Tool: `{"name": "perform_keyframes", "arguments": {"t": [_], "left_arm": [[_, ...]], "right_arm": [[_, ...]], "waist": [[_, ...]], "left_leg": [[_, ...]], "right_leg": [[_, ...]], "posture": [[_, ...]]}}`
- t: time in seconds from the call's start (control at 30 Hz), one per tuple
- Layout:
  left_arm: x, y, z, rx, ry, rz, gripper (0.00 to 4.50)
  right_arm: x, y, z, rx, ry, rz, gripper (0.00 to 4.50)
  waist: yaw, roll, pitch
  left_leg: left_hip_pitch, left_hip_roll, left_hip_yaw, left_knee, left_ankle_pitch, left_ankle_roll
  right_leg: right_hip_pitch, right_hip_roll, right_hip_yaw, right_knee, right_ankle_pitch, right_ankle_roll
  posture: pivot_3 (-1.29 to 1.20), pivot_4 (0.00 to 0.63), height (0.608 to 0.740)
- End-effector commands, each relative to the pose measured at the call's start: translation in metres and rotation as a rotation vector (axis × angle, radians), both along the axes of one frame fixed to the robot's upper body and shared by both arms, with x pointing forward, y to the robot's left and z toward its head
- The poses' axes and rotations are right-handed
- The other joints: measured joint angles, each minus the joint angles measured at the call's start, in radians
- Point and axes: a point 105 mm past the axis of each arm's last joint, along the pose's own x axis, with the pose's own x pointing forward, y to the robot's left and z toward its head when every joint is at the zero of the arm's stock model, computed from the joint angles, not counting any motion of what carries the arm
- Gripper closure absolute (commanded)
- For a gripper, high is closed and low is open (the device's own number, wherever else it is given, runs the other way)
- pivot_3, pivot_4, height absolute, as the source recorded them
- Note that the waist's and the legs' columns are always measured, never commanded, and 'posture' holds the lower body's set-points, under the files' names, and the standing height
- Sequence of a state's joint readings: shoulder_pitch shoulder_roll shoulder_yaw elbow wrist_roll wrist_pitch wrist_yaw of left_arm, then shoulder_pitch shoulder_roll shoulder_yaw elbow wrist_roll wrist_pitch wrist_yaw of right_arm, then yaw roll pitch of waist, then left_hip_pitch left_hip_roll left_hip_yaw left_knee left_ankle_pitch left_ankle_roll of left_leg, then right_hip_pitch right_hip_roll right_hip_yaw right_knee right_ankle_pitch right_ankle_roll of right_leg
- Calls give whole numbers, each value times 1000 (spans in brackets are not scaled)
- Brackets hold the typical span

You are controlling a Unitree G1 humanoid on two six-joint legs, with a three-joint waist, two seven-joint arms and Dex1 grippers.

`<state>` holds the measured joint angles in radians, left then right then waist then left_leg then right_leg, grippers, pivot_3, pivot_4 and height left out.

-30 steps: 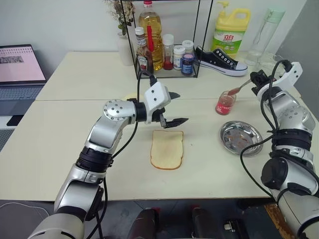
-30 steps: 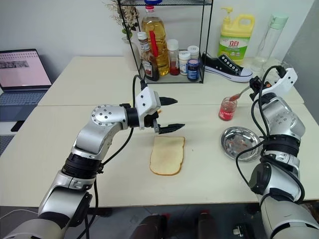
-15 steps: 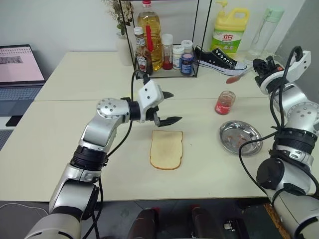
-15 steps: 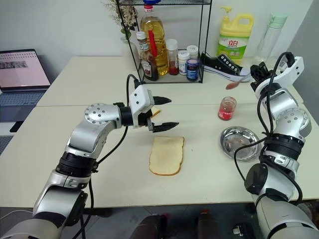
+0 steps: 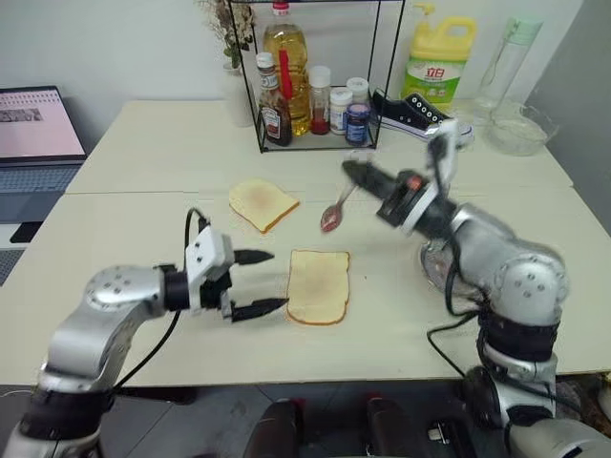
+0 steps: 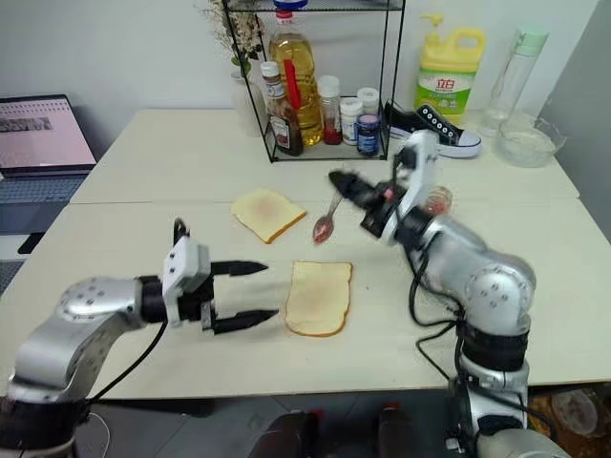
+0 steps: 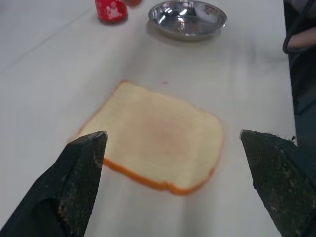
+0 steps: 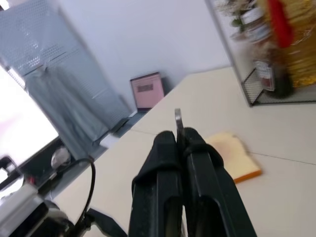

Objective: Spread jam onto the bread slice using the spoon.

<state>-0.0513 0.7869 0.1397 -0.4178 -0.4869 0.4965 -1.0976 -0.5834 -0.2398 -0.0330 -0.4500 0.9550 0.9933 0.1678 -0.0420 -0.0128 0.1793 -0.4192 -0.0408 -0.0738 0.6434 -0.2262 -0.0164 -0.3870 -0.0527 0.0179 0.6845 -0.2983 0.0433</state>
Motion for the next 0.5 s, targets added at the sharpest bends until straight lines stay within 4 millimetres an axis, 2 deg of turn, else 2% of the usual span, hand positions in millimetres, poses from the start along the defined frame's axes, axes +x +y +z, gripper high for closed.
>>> {"name": "perform_keyframes", "arguments": {"t": [0.03, 0.17, 0.27, 0.5], "left_arm": [[-19, 7, 0, 24, -28, 22, 0], [-33, 8, -10, 28, -18, 46, 0], [-40, 7, -14, 23, -7, 54, 0], [-39, 2, -12, 4, -17, 82, 0]], "right_arm": [[-18, 17, -12, -100, -146, 90, 4483], [-21, 24, -36, -181, -226, 111, 4483], [-22, 28, -44, -201, -263, 122, 4483], [-17, 26, -62, -256, -314, 109, 4483]], "waist": [[4, 0, 0], [13, -1, 0], [14, -1, 0], [14, -1, 0]], "left_leg": [[0, 0, 0, 0, 0, 0], [0, 0, -1, 0, 0, 0], [2, 0, -2, 0, 0, 0], [2, 0, -2, 0, 0, 0]], "right_leg": [[0, 0, 0, 0, 0, 0], [1, 0, -1, -1, 0, 0], [3, -1, 0, -3, 0, 0], [3, -1, -1, -3, 0, 0]], "posture": [[0, 150, 740], [0, 150, 740], [0, 150, 740], [0, 150, 740]]}}
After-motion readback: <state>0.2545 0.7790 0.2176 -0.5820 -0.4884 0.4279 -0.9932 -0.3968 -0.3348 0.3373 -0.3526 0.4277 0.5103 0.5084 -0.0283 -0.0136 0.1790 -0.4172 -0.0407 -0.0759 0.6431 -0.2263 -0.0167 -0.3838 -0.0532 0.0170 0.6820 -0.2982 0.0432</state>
